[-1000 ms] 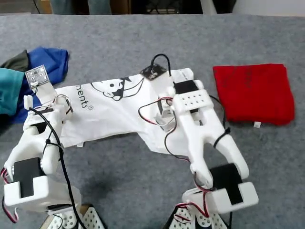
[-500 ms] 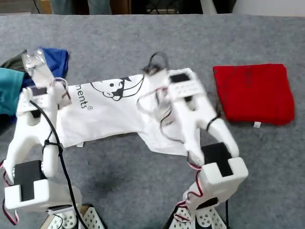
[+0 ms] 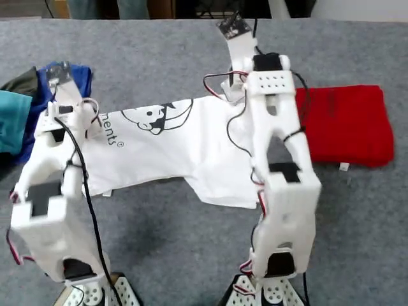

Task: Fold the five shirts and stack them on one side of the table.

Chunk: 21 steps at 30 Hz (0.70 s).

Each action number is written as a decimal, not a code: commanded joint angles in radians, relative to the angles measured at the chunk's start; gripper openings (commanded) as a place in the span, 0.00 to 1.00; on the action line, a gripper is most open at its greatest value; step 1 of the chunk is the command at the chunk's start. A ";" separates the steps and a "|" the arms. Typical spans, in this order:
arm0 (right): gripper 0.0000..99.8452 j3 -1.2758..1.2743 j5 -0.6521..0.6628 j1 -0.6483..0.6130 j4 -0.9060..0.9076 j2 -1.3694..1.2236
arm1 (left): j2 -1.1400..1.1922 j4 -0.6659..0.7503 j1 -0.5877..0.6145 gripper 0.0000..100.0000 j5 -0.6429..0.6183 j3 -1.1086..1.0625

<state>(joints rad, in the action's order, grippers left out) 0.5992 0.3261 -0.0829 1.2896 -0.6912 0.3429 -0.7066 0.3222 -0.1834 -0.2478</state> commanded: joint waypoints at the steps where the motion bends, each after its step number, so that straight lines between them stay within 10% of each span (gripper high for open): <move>1: 0.01 0.182 -0.011 0.044 -0.014 -0.160 | 0.063 -0.054 0.062 0.03 0.000 0.134; 21: 0.01 0.989 -0.003 0.017 0.483 -0.231 | -0.166 -0.333 0.081 0.03 0.143 0.236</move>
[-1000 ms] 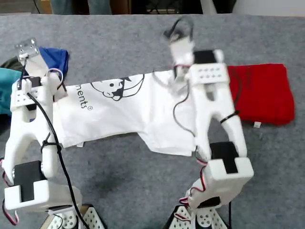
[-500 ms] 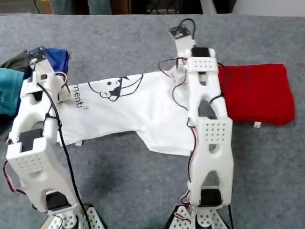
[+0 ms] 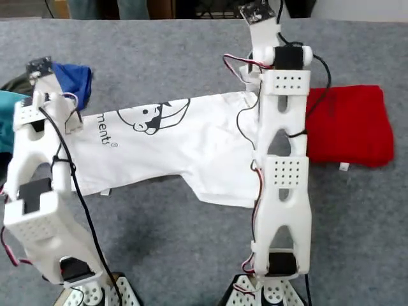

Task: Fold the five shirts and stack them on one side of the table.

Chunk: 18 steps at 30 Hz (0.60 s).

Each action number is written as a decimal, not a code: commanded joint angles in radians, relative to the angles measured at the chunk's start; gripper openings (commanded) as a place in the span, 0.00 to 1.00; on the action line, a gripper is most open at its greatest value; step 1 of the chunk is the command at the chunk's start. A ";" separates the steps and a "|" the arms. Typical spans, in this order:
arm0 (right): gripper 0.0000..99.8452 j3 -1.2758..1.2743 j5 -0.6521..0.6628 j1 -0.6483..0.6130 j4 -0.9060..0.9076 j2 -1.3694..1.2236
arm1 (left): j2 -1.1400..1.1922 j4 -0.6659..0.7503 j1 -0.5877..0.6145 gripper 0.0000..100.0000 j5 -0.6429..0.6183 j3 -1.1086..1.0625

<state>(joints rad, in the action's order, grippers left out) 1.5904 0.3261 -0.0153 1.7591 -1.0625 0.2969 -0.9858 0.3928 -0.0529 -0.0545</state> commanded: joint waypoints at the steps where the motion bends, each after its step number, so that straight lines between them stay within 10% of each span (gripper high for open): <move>1: 0.01 -0.062 0.014 -0.068 0.012 0.199 | -0.147 -0.075 0.008 0.03 0.012 0.039; 8: 0.01 -0.685 0.298 -0.152 0.008 0.648 | -0.354 -0.060 0.001 0.03 0.043 -0.147; 18: 0.03 -1.408 0.644 -0.199 -0.014 1.127 | -0.420 0.356 0.007 0.03 0.054 -0.549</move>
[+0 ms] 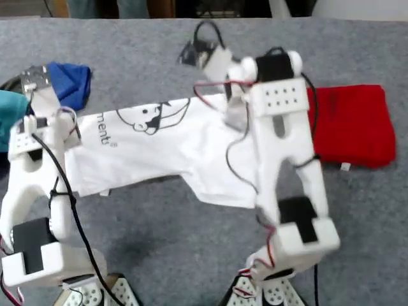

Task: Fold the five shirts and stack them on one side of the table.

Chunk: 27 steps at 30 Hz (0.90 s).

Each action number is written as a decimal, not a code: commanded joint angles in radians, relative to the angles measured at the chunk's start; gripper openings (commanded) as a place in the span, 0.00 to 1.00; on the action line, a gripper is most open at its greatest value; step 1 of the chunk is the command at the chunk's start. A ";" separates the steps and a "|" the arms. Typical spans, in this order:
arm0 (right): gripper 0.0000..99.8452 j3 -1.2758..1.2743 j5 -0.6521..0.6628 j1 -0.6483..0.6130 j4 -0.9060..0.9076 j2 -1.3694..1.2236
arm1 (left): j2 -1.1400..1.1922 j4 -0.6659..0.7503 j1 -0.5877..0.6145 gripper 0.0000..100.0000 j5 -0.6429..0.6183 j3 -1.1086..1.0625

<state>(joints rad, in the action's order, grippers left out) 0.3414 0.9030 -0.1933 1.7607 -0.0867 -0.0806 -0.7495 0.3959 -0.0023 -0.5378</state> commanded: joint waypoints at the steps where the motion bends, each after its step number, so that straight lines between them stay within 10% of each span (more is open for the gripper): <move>1: 0.06 -0.216 0.092 -0.026 -0.015 0.189 | -0.043 0.163 0.004 0.03 0.003 -0.094; 6: 0.25 -0.515 0.140 -0.129 -0.017 0.369 | -0.043 0.308 0.002 0.03 0.003 -0.200; 27: 0.25 -1.257 0.063 -0.235 -0.640 0.432 | 0.011 0.342 -0.005 0.03 0.002 -0.183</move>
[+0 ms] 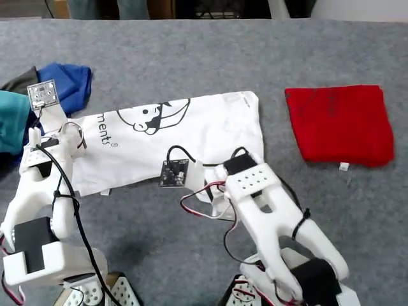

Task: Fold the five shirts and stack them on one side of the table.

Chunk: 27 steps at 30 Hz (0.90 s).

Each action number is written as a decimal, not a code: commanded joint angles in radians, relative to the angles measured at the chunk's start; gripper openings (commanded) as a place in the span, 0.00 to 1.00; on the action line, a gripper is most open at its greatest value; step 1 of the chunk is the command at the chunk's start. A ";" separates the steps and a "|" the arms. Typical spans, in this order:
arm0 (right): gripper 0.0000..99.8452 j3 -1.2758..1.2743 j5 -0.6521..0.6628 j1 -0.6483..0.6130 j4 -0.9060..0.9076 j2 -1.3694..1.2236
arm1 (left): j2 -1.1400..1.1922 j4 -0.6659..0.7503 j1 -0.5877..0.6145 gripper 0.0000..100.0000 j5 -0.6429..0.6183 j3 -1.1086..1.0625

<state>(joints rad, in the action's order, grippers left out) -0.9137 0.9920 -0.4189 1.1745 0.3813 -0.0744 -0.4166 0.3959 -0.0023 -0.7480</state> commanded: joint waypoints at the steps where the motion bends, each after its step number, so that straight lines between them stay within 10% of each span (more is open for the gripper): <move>1: 0.25 -0.002 -0.029 -0.009 -0.075 -0.061 | 0.015 0.000 -0.004 0.03 0.002 0.041; 10: 0.24 -0.002 -0.031 -0.008 -0.196 -0.251 | 0.077 -0.078 -0.001 0.03 0.002 0.116; 18: 0.02 0.010 -0.028 0.124 -0.373 -0.364 | 0.077 -0.078 0.001 0.03 0.002 0.116; 27: 0.01 0.318 -0.032 0.130 -0.121 -0.381 | 0.077 -0.077 -0.001 0.03 0.002 0.116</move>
<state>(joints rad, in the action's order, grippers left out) -0.7403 0.9674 -0.2992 0.9321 0.0069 0.0069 -0.4902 0.3959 -0.0023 -0.6820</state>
